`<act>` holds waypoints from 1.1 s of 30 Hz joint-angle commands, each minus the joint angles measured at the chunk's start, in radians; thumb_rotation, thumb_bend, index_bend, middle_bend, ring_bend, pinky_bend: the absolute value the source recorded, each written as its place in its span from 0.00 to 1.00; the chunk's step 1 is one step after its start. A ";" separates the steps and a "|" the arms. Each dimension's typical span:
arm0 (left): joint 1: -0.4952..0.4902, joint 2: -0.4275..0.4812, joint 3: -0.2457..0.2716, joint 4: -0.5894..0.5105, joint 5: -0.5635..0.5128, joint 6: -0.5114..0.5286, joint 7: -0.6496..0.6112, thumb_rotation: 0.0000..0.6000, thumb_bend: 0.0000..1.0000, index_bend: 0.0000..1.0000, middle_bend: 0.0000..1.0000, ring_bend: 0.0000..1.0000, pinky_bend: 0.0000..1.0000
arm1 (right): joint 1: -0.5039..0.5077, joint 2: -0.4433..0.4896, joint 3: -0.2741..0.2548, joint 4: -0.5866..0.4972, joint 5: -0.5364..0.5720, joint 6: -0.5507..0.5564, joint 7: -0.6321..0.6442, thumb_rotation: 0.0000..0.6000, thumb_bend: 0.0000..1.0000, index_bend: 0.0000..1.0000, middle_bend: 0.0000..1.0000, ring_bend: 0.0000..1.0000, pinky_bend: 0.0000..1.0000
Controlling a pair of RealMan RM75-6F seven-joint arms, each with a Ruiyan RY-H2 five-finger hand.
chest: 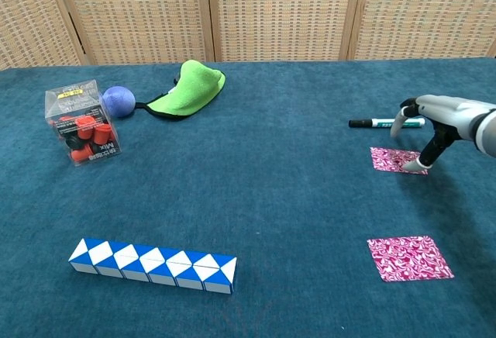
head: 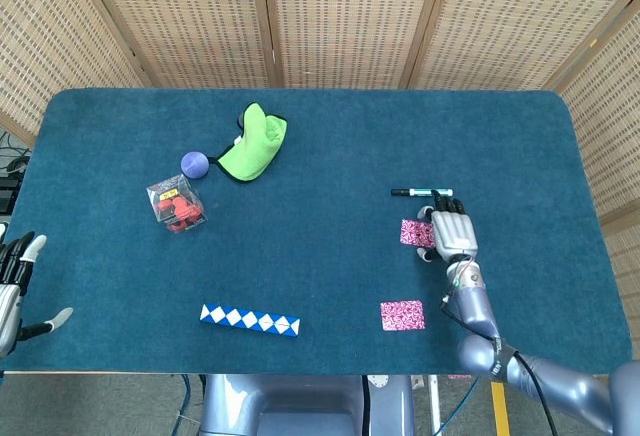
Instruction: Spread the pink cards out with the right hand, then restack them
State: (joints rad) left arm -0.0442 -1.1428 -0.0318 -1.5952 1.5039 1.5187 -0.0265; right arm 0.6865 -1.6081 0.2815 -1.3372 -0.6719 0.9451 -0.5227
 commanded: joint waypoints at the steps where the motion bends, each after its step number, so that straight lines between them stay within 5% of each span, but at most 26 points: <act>1: 0.000 0.000 0.000 0.000 0.000 0.000 -0.001 1.00 0.00 0.00 0.00 0.00 0.00 | 0.020 -0.022 0.000 0.037 0.012 -0.012 -0.002 1.00 0.26 0.28 0.00 0.00 0.00; 33: 0.001 -0.004 -0.002 0.002 -0.001 0.005 0.004 1.00 0.00 0.00 0.00 0.00 0.00 | 0.044 -0.074 -0.045 0.162 0.013 -0.051 0.021 1.00 0.26 0.28 0.00 0.00 0.00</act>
State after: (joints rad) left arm -0.0433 -1.1468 -0.0336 -1.5936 1.5033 1.5234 -0.0228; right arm 0.7297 -1.6799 0.2373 -1.1791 -0.6588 0.8965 -0.5045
